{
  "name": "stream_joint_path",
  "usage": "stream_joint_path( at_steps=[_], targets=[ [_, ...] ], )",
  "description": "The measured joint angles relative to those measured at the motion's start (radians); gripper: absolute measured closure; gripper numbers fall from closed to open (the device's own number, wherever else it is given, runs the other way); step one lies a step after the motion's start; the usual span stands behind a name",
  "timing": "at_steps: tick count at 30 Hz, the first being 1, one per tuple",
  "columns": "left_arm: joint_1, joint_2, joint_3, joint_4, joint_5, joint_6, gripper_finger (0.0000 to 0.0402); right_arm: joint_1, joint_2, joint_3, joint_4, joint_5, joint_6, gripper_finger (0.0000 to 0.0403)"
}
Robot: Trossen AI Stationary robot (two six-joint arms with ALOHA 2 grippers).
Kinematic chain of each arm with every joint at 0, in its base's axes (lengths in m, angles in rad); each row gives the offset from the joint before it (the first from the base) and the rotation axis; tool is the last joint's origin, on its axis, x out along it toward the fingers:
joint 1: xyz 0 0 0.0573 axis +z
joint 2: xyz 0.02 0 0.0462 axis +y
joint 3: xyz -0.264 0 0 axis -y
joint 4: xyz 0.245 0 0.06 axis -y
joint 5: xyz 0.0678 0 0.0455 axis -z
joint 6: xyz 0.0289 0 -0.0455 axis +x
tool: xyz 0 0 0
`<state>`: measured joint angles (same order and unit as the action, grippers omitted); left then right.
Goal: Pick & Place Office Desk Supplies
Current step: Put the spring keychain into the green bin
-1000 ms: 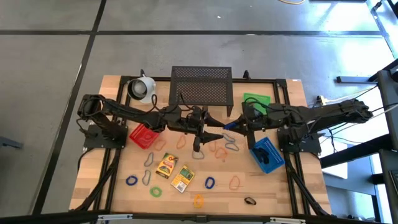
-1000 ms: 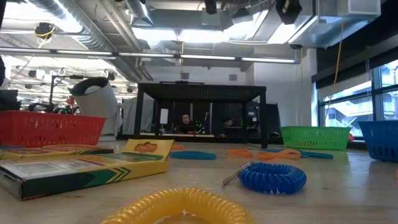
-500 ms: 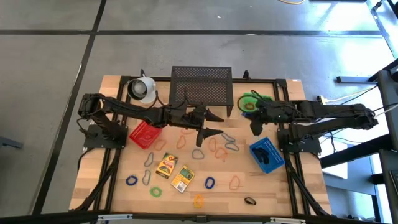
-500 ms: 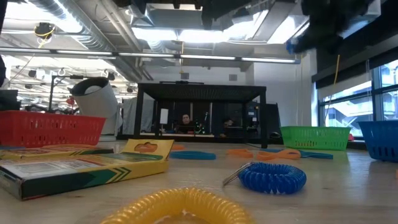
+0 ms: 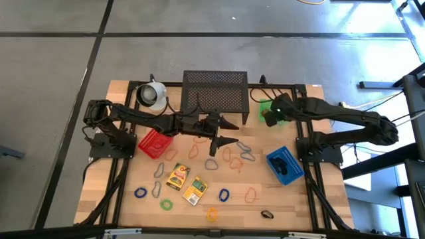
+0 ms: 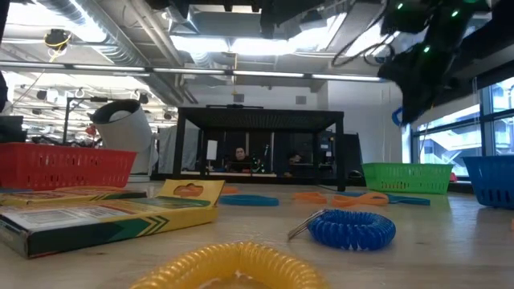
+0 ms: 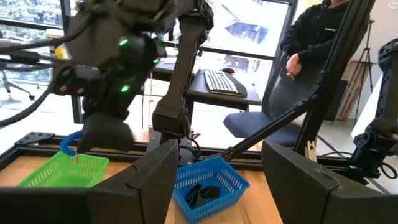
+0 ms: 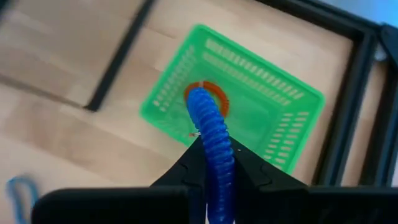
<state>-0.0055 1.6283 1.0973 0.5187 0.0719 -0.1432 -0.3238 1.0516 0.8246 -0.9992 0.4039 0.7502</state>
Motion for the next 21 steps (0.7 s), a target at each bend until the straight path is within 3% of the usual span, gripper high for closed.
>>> stream_joint_path(
  at_steps=[15,21],
  targets=[
    [0.000,0.000,0.000,0.000,0.000,0.000,0.0178,-0.186,0.262,0.000,0.121,-0.007,0.055,0.0362],
    [0.000,0.000,0.000,0.000,0.000,0.000,0.0178,-0.212,0.341,0.000,0.170,-0.072,0.056,0.0362]
  ],
)
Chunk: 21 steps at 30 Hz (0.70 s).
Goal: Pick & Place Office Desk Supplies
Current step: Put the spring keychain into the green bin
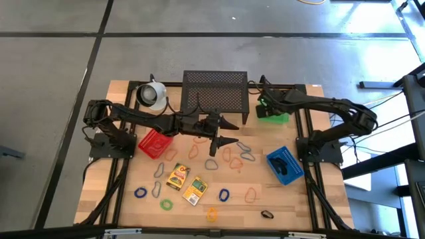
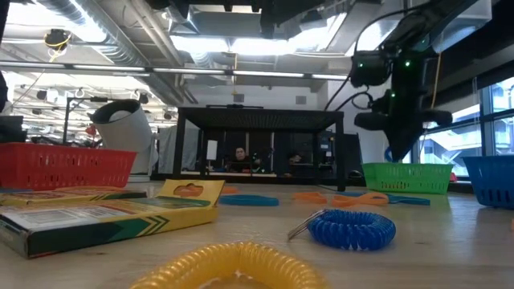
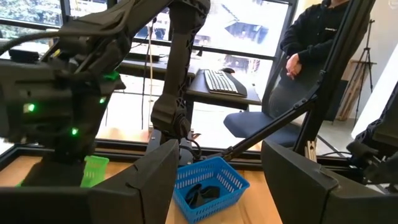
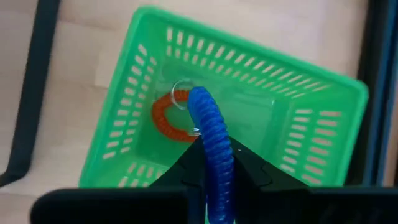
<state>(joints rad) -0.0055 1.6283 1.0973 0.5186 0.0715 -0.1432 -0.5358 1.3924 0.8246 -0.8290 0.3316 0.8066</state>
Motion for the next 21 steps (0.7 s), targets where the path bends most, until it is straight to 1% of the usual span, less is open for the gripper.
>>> stream_joint_path(
  at_steps=[7,15,18,21],
  targets=[
    [0.000,0.000,0.000,0.000,0.000,0.000,0.0178,0.000,0.063,0.000,0.003,-0.009,-0.002,0.0362],
    [0.000,0.000,0.000,0.000,0.000,0.000,0.0178,0.000,0.074,0.000,0.003,0.006,0.025,0.0361],
    [0.000,0.000,0.000,0.000,0.000,0.000,0.0178,0.000,0.074,0.000,0.003,0.016,0.024,0.0351],
    [0.000,0.000,0.000,0.000,0.000,0.000,0.0178,0.000,0.074,0.000,0.003,0.017,0.024,0.0328]
  ],
)
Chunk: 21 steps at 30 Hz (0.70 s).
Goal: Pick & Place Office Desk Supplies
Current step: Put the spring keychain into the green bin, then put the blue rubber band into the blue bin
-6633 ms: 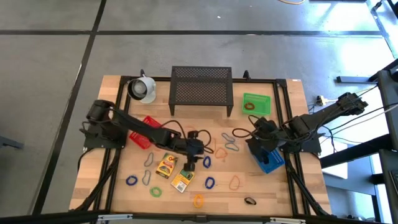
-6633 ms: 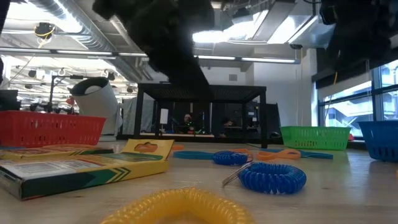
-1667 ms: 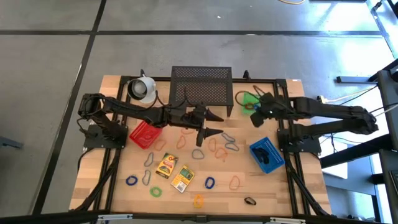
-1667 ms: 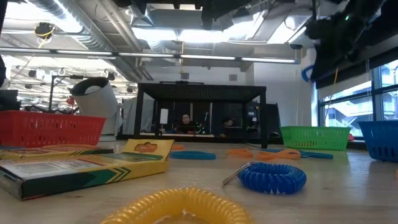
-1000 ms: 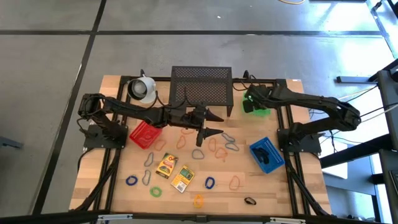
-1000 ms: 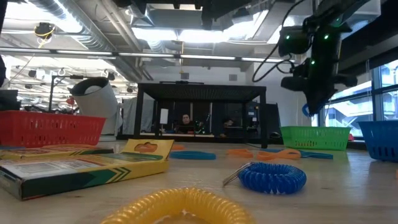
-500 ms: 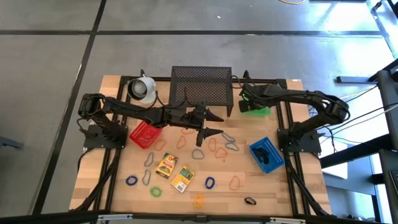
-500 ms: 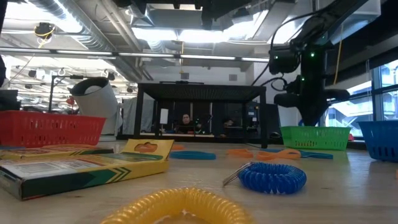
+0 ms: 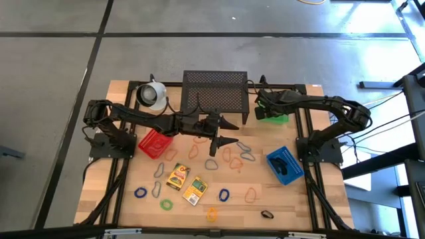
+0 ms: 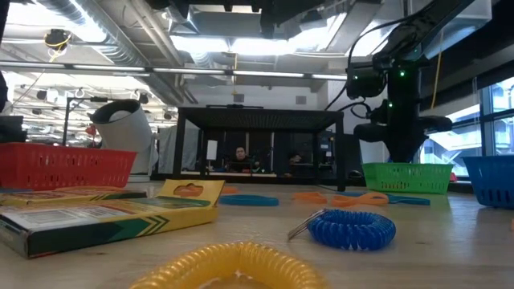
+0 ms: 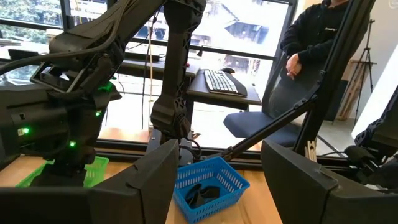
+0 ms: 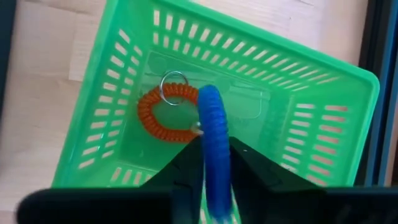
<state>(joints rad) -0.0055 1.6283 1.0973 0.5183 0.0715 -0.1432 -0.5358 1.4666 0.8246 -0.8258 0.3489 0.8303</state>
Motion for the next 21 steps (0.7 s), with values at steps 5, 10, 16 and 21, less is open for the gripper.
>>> stream_joint_path(
  at_steps=[5,10,16,21],
  targets=[
    [0.000,0.000,0.000,0.000,0.000,0.000,0.0178,0.000,0.000,0.000,0.000,0.018,-0.001,0.0275],
    [0.000,0.000,0.000,0.000,0.000,0.000,0.0178,0.003,-0.004,0.000,0.000,0.018,-0.013,0.0221],
    [0.000,0.000,0.000,0.000,0.000,0.000,0.0178,0.025,-0.089,-0.001,-0.003,0.061,-0.020,0.0196],
    [0.000,0.000,0.000,0.000,0.000,0.000,0.0178,0.063,-0.212,-0.001,-0.012,0.057,-0.020,0.0205]
  ],
)
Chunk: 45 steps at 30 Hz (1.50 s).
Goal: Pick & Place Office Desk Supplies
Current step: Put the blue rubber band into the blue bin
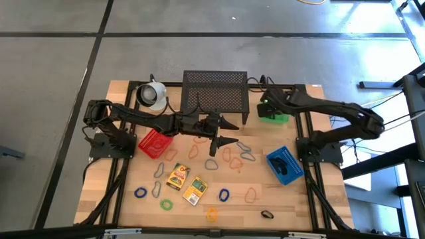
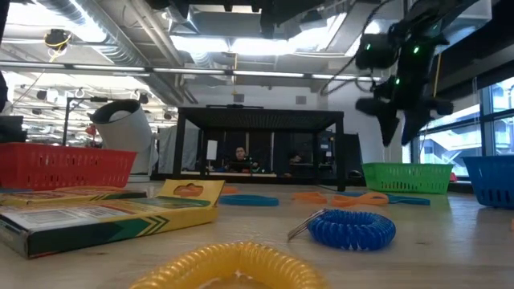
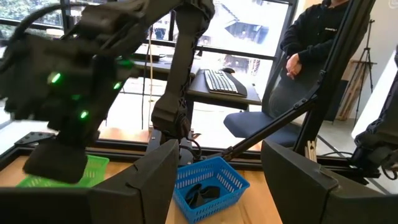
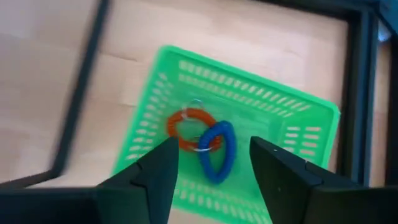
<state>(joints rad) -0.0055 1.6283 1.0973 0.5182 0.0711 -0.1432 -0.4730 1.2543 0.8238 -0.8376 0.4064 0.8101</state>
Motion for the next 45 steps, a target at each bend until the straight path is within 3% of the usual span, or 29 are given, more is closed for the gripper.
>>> stream_joint_path(
  at_steps=[8,13,19,24,30,38,45],
  targets=[
    [0.000,0.000,0.000,0.000,0.000,0.000,0.0178,0.174,-0.228,0.000,0.029,-0.002,0.016,0.0243],
    [0.000,0.000,0.000,0.000,0.000,0.000,0.0178,0.368,-0.323,0.000,0.081,-0.024,0.066,0.0263],
    [0.000,0.000,0.000,0.000,0.000,0.000,0.0178,0.587,-0.294,0.002,0.266,-0.023,0.047,0.0284],
    [0.000,0.000,0.000,0.000,0.000,0.000,0.0178,0.714,-0.209,0.001,0.308,-0.043,0.012,0.0300],
    [-0.009,0.000,0.000,0.000,0.001,-0.061,0.0178,0.763,-0.090,0.001,0.275,-0.190,0.061,0.0313],
    [-0.013,0.000,0.000,0.001,0.000,-0.080,0.0178,0.732,0.089,0.001,0.260,-0.335,0.100,0.0316],
    [-0.023,0.000,0.000,0.002,0.002,-0.082,0.0178,0.672,0.183,0.001,0.255,-0.403,0.064,0.0260]
  ],
)
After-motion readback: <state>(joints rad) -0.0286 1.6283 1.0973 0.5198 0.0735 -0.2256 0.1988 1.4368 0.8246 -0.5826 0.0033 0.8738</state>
